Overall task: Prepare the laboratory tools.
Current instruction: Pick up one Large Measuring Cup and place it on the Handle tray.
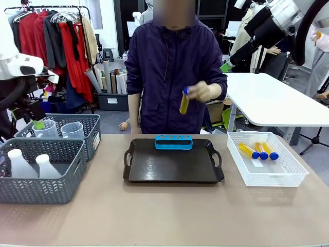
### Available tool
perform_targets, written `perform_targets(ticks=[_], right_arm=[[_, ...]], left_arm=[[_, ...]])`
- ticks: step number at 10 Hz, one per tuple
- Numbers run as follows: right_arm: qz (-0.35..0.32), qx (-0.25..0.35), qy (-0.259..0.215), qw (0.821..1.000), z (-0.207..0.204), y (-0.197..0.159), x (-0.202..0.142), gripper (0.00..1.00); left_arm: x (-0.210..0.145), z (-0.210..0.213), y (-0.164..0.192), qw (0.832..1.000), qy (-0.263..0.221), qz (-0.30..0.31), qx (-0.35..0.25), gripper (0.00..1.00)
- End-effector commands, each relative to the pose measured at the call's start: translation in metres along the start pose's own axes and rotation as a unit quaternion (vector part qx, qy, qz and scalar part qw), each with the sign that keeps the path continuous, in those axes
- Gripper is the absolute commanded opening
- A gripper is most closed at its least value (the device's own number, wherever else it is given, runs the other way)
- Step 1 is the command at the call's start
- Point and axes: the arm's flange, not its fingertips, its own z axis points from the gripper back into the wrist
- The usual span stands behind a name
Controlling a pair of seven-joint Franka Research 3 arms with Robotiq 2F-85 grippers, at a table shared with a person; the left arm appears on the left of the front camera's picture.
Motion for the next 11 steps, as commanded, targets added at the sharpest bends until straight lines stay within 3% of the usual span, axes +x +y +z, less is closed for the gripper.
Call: perform_targets(ticks=[1, 6, 11], right_arm=[[0.0, 0.001, -0.001, 1.0, 0.001, 0.0, 0.0, 1.0], [0.0, 0.001, -0.001, 1.0, 0.001, 0.0, 0.0, 1.0], [0.0, 0.001, -0.001, 1.0, 0.001, 0.0, 0.0, 1.0]], left_arm=[[0.032, -0.012, 0.009, 0.999, 0.023, 0.036, -0.009, 1.0], [0.069, -0.049, 0.016, 0.987, 0.005, 0.163, 0.004, 1.0], [0.114, -0.081, 0.05, 0.987, 0.039, 0.158, 0.001, 1.0]])
